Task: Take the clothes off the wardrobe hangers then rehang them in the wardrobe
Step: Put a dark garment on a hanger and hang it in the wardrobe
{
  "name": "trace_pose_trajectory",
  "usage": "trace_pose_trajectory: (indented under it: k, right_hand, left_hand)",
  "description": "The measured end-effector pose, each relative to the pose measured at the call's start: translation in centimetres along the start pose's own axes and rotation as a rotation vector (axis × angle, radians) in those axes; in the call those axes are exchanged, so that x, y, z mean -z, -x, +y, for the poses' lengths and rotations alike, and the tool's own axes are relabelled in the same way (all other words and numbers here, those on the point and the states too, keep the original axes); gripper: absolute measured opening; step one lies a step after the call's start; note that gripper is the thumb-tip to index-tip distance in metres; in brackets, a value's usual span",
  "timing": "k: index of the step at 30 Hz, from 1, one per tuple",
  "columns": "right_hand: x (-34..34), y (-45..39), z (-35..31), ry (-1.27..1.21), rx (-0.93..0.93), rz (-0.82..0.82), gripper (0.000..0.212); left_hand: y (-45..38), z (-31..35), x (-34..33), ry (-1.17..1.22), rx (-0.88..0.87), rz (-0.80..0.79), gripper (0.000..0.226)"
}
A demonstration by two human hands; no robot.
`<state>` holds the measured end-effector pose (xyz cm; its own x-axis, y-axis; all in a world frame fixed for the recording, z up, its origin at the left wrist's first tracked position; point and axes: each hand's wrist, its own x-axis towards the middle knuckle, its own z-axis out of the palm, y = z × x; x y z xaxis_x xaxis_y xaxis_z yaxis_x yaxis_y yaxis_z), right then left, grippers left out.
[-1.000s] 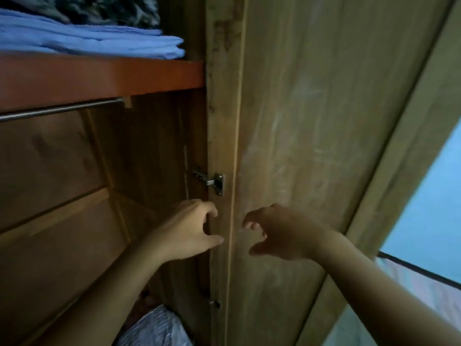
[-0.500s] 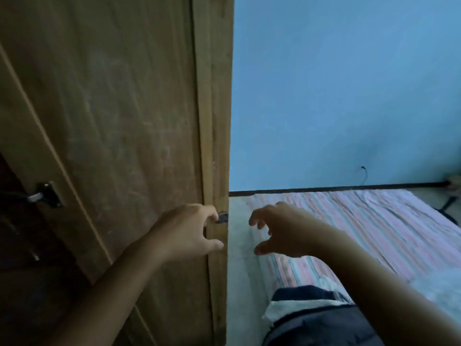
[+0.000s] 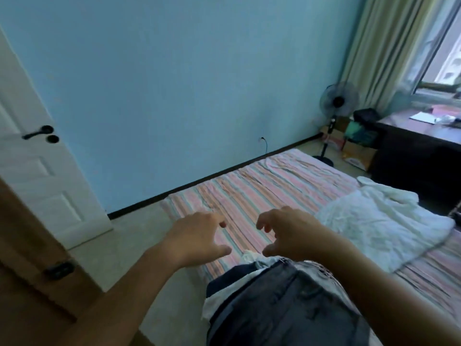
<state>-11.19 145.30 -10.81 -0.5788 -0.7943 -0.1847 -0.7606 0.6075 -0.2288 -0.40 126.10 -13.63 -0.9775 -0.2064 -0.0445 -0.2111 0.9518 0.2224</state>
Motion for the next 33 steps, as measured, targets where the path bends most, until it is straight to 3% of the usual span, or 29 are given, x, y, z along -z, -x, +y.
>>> trace_pose_trajectory:
  k: [7, 14, 28, 33]
  right_hand:
    - [-2.3, 0.4, 13.5, -0.052, -0.239, 0.102, 0.047]
    - [-6.5, 2.5, 25.6, -0.213, -0.511, 0.072, 0.035]
    - [-22.9, 2.1, 41.4, -0.354, -0.778, -0.021, 0.035]
    - [-30.2, 1.0, 45.6, -0.388, -0.876, -0.007, 0.042]
  left_hand:
    - [-11.7, 8.1, -6.4, 0.05, -0.175, -0.066, 0.05]
    - [-20.9, 14.0, -14.5, 0.08, -0.186, -0.157, 0.04]
    - [-34.1, 17.1, -34.8, 0.069, -0.175, -0.42, 0.036]
    - [-37.0, 15.6, -42.0, 0.097, -0.169, -0.492, 0.05]
